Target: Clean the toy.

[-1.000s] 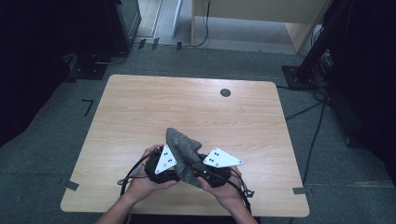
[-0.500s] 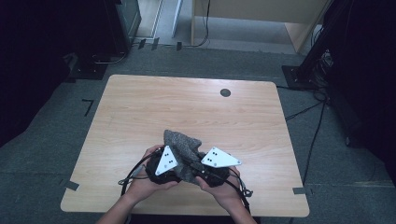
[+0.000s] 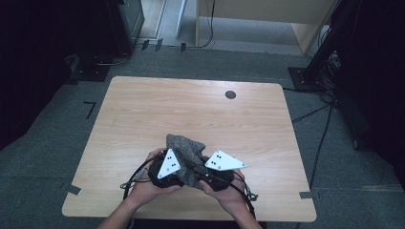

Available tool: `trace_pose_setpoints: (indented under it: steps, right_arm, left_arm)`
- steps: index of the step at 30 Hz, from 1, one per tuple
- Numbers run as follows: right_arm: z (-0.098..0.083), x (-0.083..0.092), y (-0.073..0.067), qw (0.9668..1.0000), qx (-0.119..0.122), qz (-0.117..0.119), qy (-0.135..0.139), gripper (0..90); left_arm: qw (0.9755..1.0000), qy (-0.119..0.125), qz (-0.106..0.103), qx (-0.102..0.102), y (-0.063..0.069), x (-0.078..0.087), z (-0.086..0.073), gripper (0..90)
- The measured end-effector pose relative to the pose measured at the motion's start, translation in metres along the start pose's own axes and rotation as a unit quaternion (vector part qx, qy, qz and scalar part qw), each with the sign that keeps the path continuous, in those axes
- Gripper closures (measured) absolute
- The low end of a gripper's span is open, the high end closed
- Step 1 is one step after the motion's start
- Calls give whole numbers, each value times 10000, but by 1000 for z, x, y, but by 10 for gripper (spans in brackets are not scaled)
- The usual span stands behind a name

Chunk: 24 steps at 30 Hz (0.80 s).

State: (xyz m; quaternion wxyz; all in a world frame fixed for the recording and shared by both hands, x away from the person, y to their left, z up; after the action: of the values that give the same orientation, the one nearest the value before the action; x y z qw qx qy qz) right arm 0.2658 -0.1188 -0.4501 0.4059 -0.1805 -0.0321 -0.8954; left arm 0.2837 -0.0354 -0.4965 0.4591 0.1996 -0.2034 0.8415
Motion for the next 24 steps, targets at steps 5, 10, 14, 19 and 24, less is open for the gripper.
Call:
trace_pose_setpoints:
  steps: [5, 10, 14, 19, 24]
  right_arm:
    - [-1, 4, 21, 9991, -268, -326, 73, 729]
    - [0, 9, 21, 9993, -280, -262, 42, 732]
    - [1, 2, 0, 10000, -31, 11, -46, 731]
    - [2, 3, 14, 9995, -162, -269, -2, 733]
    - [2, 9, 27, 9982, -330, -497, -19, 735]
  left_arm:
    - [10000, 51, 22, 37, -3, 3, 1, 341]
    - [9998, 95, -8, 156, -7, 4, 1, 341]
    - [9999, 62, -98, 60, 0, 0, 0, 341]
    - [9998, 99, -191, -38, 4, 1, 1, 341]
    - [9998, 161, -135, 69, -4, 5, 1, 341]
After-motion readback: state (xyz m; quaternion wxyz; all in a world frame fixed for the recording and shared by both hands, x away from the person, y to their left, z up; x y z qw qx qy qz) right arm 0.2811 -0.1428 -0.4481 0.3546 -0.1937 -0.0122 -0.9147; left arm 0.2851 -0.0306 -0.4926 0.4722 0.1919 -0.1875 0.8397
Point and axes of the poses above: each handheld gripper's, and its own axes: x roughly backward along the jaws, z roughly out of its top, y roughly to its right, the point moved 8 cm from there along -x, roughly forward along the jaws
